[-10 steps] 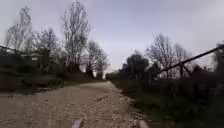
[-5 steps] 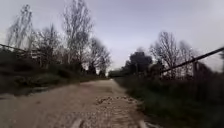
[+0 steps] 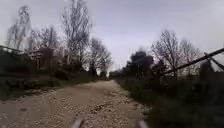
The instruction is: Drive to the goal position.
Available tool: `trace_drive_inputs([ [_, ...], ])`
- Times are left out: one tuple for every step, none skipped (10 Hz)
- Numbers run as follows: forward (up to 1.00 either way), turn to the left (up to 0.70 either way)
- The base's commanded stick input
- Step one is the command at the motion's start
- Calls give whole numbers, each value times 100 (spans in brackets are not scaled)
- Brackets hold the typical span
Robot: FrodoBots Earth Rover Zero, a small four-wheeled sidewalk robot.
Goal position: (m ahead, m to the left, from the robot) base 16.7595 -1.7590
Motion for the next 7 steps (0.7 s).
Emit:
trace_drive_inputs([
  [70,0],
  [70,0],
  [70,0],
  [70,0],
  [70,0],
  [70,0],
  [70,0],
])
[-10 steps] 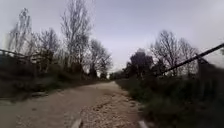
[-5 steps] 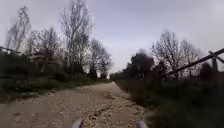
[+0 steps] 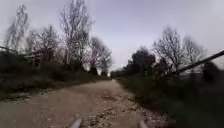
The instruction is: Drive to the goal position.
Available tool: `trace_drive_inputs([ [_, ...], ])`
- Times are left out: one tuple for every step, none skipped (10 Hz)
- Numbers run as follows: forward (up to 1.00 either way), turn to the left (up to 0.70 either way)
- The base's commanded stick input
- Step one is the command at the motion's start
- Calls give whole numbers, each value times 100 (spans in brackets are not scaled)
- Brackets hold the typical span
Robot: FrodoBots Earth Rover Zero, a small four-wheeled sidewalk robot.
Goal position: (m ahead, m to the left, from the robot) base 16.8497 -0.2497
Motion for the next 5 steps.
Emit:
trace_drive_inputs([
  [70,0],
  [70,0],
  [70,0],
  [70,0],
  [70,0],
])
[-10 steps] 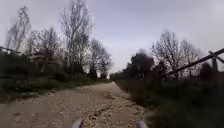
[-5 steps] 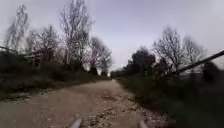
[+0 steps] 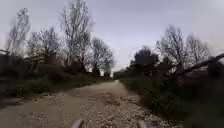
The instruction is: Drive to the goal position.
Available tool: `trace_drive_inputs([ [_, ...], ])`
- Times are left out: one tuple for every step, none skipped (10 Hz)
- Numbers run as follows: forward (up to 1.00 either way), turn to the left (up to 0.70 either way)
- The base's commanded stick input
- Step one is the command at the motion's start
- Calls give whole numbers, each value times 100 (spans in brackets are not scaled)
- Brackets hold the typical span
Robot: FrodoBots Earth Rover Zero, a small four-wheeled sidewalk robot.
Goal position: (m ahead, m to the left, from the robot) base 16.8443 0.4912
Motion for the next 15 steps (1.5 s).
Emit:
trace_drive_inputs([
  [70,0],
  [70,0],
  [70,0],
  [70,0],
  [70,0],
  [70,0],
  [70,0],
  [70,0],
  [70,0],
  [70,0],
  [70,0],
  [70,0],
  [70,0],
  [70,0],
  [70,0],
])
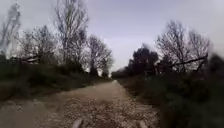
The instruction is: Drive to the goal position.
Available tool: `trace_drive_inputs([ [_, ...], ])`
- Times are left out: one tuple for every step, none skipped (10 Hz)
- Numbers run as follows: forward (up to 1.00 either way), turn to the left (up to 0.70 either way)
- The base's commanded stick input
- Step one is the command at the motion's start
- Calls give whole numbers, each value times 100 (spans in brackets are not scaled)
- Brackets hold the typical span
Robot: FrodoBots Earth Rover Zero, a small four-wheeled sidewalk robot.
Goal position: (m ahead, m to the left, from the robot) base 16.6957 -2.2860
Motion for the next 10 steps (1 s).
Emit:
trace_drive_inputs([
  [70,0],
  [70,0],
  [70,0],
  [70,0],
  [70,0],
  [70,0],
  [70,0],
  [70,0],
  [70,0],
  [70,0],
])
